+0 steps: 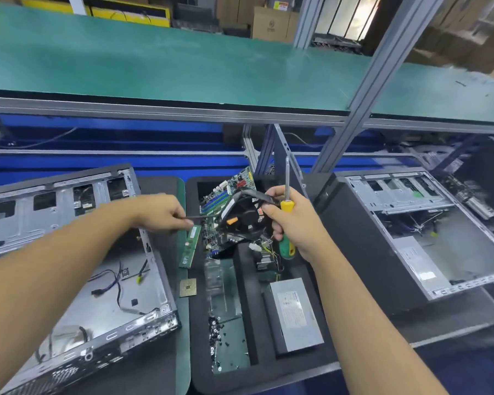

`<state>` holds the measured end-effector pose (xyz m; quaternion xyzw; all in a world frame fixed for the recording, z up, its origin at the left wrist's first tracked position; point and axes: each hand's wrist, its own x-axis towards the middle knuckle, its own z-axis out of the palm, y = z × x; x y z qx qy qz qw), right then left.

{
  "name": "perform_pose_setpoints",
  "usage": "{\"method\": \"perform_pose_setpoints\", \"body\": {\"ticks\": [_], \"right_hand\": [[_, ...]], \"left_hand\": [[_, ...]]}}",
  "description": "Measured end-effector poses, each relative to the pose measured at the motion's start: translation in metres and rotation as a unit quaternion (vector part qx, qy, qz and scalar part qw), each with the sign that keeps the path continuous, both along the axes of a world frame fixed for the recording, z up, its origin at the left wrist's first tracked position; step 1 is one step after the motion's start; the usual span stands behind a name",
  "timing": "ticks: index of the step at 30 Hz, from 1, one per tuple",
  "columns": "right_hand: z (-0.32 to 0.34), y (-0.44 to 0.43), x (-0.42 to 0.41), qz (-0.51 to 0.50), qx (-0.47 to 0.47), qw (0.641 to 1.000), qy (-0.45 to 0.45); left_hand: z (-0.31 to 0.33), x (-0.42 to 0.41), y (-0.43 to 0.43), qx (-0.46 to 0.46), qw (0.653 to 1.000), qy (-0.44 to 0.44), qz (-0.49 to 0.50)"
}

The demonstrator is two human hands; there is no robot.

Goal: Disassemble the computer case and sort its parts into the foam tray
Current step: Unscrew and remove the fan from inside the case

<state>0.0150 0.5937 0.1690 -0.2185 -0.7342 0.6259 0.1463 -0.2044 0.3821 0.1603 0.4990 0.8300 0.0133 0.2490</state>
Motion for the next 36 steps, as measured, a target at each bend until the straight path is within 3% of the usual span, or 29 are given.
{"method": "perform_pose_setpoints", "body": {"ticks": [2,6,9,13,16,18,21,24,27,29,31,33,34,36], "right_hand": [[0.0,-0.004,-0.006,0.007,-0.02,1.0,0.007],[0.0,-0.02,-0.027,0.011,-0.02,1.0,-0.01],[-0.002,-0.033,-0.042,0.012,-0.036,0.999,-0.023],[-0.006,-0.051,-0.064,0.021,-0.066,0.997,-0.026],[-0.004,-0.065,-0.081,0.001,-0.101,0.995,-0.017],[0.0,-0.073,-0.092,-0.014,-0.116,0.993,-0.019],[0.005,-0.084,-0.102,0.026,-0.084,0.995,-0.045],[0.005,-0.101,-0.106,0.105,-0.028,0.99,-0.09],[0.0,-0.128,-0.112,0.15,0.008,0.98,-0.133],[-0.004,-0.147,-0.118,0.157,0.015,0.975,-0.157],[-0.008,-0.163,-0.122,0.165,0.013,0.97,-0.177],[-0.01,-0.174,-0.123,0.188,0.013,0.961,-0.2],[-0.011,-0.18,-0.123,0.202,0.017,0.956,-0.214],[-0.014,-0.189,-0.121,0.221,0.032,0.946,-0.233]], "left_hand": [[0.012,-0.008,-0.007,0.047,0.997,-0.055,0.032],[0.022,-0.015,-0.031,0.008,0.975,-0.206,0.086],[0.028,-0.026,-0.058,0.039,0.932,-0.334,0.137],[0.034,-0.036,-0.096,0.109,0.904,-0.386,0.152],[0.035,-0.037,-0.115,0.163,0.85,-0.469,0.176],[0.03,-0.034,-0.125,0.151,0.828,-0.515,0.166],[0.012,-0.025,-0.137,0.063,0.83,-0.542,0.117],[-0.009,-0.011,-0.151,-0.035,0.833,-0.548,0.071],[-0.032,0.0,-0.171,-0.075,0.837,-0.534,0.091],[-0.047,0.002,-0.186,-0.063,0.821,-0.544,0.159],[-0.057,0.001,-0.2,0.0,0.782,-0.559,0.274],[-0.069,-0.002,-0.207,0.081,0.767,-0.504,0.39],[-0.076,-0.004,-0.208,0.1,0.79,-0.433,0.423],[-0.087,-0.005,-0.204,0.045,0.858,-0.27,0.434]]}}
